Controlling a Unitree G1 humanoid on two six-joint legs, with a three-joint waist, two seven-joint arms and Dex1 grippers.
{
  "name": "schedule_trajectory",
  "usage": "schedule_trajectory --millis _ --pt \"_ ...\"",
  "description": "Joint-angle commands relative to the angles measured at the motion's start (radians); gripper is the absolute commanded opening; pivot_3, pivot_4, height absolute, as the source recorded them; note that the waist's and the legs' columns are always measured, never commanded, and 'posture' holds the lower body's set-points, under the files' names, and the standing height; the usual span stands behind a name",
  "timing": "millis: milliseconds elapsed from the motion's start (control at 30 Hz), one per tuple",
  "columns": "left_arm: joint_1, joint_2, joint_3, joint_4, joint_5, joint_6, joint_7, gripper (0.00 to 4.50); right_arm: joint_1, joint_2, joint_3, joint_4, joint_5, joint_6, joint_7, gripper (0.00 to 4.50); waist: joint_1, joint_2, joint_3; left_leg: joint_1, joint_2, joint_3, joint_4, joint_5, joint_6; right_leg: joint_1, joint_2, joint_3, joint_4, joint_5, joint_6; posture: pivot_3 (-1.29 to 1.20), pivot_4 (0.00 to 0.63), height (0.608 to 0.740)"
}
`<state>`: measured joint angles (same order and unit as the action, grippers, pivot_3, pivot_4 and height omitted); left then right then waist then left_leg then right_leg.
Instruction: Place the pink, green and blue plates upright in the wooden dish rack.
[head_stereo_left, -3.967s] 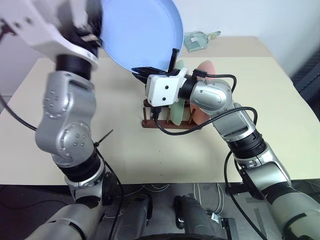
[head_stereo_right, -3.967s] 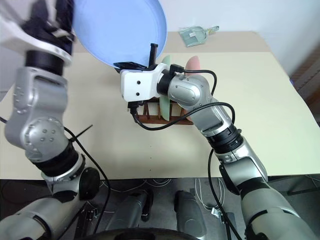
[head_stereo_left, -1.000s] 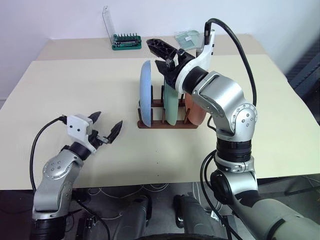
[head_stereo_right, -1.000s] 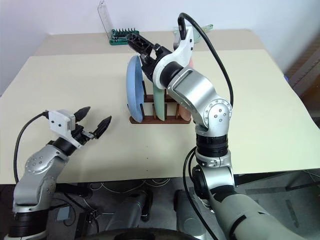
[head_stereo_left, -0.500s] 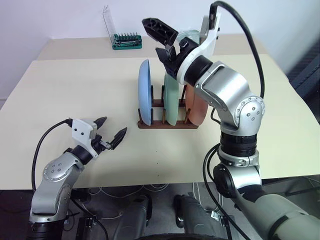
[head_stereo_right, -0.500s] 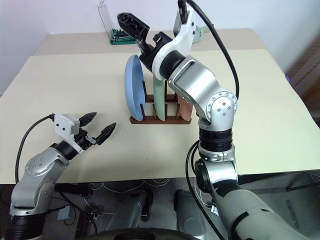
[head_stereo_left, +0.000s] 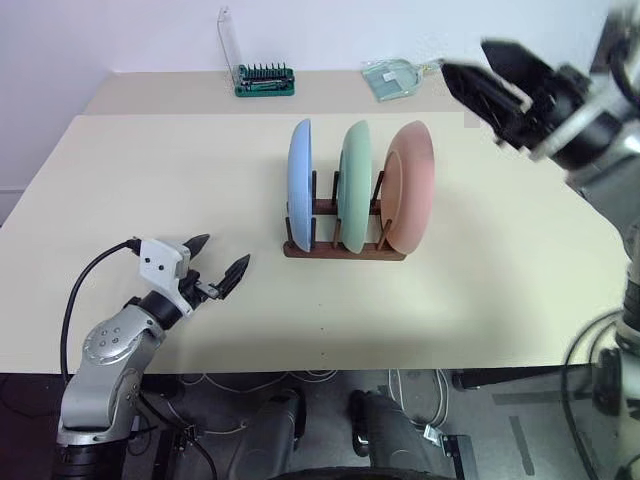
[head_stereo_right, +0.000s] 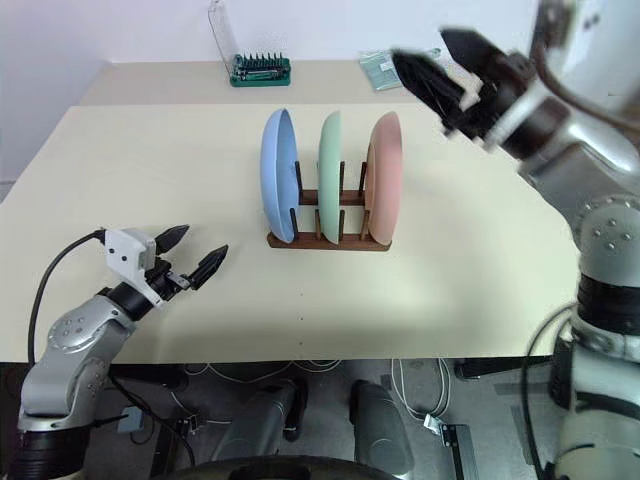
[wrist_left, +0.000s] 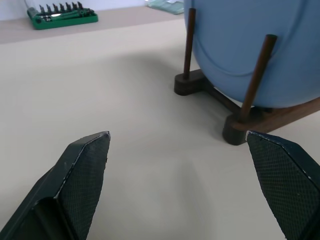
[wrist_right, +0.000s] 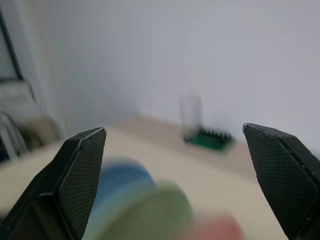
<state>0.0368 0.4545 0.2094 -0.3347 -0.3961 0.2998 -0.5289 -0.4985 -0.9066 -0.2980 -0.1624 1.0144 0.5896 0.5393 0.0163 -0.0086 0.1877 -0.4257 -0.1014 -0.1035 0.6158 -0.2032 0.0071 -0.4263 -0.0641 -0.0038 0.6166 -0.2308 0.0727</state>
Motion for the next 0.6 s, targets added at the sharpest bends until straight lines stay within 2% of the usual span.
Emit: schedule_trajectory --millis 33,133,267,600 --pt "-0.018 0.01 0.014 0.03 0.028 -0.035 0.007 4.5 0.166 -0.026 -0.081 0.067 -0.13 -0.102 0.164 4.47 0.0 0.001 0.0 0.0 0.0 0.001 0.0 0.0 0.0 0.0 0.0 0.0 -0.001 0.0 0.0 0.0 0.15 0.735" --pt "-0.021 0.012 0.013 0.059 0.048 -0.048 0.011 4.5 0.282 -0.012 -0.076 0.127 -0.24 -0.177 0.216 4.47 -0.006 0.004 0.001 0.0 0.001 0.004 0.001 0.0 0.0 -0.001 -0.001 0.002 0.0 0.001 0.0 0.0 0.15 0.735" --pt "-0.008 0.023 0.03 0.076 0.045 -0.057 -0.004 4.5 0.291 0.035 -0.098 0.192 -0.281 -0.202 0.213 4.47 -0.008 0.004 0.001 0.005 0.011 0.018 0.001 0.0 0.0 -0.001 -0.001 0.0 0.0 0.006 -0.002 0.0 0.15 0.735" --pt "0.032 0.03 0.037 0.064 0.06 -0.053 0.008 4.5 0.266 0.112 -0.015 0.219 -0.399 -0.219 0.26 4.47 -0.003 0.003 0.001 0.005 0.013 0.022 0.001 -0.001 0.0 -0.001 -0.002 0.0 -0.002 0.008 -0.003 0.0 0.15 0.735"
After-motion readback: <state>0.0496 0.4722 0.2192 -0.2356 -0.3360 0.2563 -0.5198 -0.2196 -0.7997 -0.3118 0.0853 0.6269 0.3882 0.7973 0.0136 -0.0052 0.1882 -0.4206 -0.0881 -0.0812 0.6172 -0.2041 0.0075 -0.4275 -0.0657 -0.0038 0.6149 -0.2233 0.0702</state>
